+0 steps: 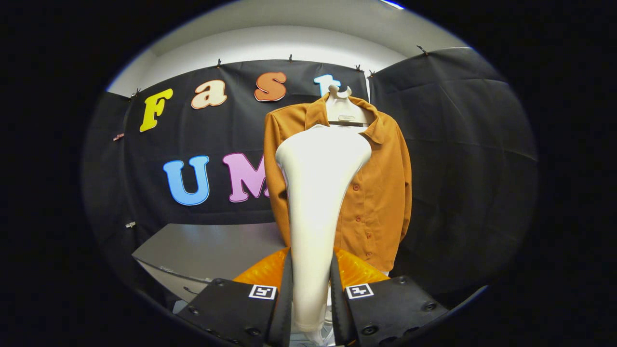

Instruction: Iron the clothes twice with a garment steamer, once on the left side and once on the right side.

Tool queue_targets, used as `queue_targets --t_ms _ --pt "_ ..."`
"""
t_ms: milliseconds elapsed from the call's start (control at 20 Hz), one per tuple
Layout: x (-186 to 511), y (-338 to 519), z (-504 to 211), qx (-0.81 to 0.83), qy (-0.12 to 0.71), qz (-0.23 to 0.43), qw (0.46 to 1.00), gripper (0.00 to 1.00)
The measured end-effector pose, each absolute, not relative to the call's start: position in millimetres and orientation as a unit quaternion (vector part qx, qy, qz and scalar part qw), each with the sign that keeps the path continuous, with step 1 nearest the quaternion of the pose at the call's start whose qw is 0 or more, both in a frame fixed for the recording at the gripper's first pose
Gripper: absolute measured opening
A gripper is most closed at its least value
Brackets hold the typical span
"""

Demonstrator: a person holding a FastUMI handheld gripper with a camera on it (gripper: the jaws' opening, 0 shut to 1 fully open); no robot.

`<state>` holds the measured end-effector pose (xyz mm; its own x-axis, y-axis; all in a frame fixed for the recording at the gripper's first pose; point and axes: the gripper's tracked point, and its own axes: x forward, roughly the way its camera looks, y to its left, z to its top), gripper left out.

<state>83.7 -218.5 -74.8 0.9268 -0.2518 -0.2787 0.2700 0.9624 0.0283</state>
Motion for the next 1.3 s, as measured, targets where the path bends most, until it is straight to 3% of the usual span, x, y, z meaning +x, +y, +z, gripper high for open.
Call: queue_targets --t_ms 550,1300 --pt "169 -257 -97 0.053 0.146 -0.031 0.987 0.38" --pt "205 -272 -184 0.096 0.229 0.024 0.968 0.38"
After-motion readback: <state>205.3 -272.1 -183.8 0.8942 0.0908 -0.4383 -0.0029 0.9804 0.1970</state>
